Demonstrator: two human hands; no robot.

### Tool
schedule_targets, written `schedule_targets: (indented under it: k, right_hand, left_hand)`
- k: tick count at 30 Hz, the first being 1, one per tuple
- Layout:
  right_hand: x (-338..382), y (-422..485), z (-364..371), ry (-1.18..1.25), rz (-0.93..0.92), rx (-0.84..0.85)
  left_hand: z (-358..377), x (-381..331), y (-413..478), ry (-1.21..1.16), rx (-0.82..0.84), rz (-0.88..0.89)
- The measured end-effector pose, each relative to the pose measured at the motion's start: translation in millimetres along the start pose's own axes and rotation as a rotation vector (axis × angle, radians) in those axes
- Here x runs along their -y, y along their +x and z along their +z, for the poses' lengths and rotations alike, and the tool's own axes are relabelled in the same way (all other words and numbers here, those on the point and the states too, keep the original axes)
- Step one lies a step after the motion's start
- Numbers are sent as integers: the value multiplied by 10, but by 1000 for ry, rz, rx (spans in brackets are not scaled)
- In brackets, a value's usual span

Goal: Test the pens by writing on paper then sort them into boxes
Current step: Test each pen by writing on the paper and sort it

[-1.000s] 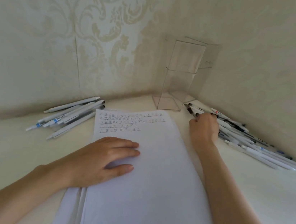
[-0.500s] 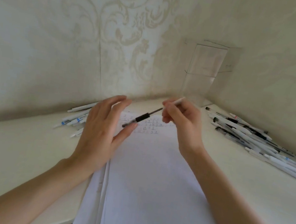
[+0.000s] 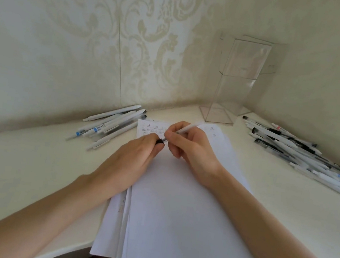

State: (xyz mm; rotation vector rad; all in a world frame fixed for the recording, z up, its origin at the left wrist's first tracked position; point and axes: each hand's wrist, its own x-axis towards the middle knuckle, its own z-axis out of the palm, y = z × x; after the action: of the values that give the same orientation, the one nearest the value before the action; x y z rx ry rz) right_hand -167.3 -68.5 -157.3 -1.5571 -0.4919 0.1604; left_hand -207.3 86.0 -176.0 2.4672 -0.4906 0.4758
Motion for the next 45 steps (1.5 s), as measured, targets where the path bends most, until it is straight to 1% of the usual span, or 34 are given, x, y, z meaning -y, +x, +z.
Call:
schedule_targets:
  k: [2,4,7,9,11,13,15,17,20,22,25,27,35,45]
  right_hand:
    - [8,1,0,10,4,-12]
    - [12,2,1,75,-5,17]
    - [35,1,-4,115,-7,66]
    - [78,35,-92,189,14,-30]
    - [123,78,-244,212,32,-194]
    - [114,102,-385,19,34,-334]
    - [63,117,-445,-217,39,-391]
    - [3,133,-440,-299,62,-360]
    - [-60,171,-429,-312,82,-328]
    - [-86,195,-441,-372,90,-362]
    - [-124,217,-462,-452,106,-428]
    - [-131,213,-455,-462,104,-438]
    - [-172,207,-432,-500,82,-331]
    - [-208,227,-451,-527,85,-354]
  left_hand:
    - [-3,13,4,76,-34,29]
    - [-18,33,-2,125,-82,62]
    - [-37,48,-14,65,-87,12]
    - [-36,47,-2,58,-85,-71]
    - [-31,48,1,92,-94,-111]
    - [-27,54,-16,120,-111,-90]
    - [-17,61,-32,122,-96,-28]
    - [7,67,-35,106,4,77]
    - [59,94,-28,166,173,245]
    - [71,100,-27,201,216,277]
    - [78,104,-29,200,212,276]
    - [80,102,-25,196,213,271]
    - [81,87,-27,202,215,257]
    - [86,85,-28,200,214,253]
